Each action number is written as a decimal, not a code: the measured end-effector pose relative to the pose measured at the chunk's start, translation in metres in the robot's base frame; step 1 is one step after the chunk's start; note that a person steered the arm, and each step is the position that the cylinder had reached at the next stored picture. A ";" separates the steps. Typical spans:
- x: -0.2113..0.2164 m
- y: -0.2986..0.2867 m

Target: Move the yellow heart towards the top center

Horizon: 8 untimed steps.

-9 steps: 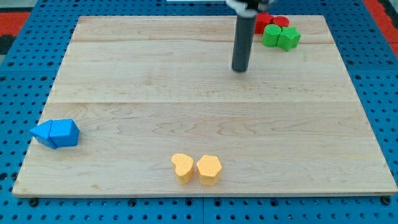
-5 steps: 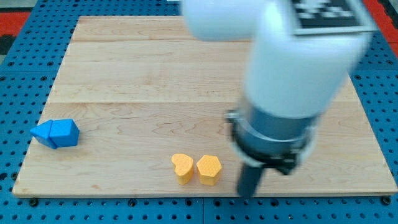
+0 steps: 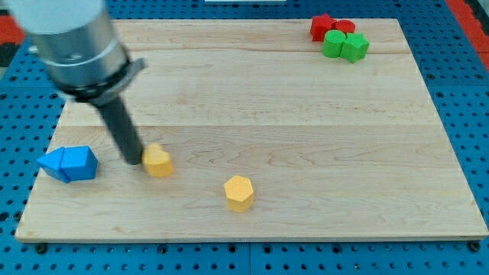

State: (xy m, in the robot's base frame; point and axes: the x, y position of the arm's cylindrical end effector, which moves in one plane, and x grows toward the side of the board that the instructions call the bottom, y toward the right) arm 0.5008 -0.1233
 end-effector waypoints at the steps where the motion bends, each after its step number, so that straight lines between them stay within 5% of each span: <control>1: -0.003 0.070; 2: 0.001 0.014; 3: 0.045 0.032; 4: 0.037 0.084; 6: -0.045 0.203; 8: 0.012 0.191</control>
State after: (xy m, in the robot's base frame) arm 0.5123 0.0676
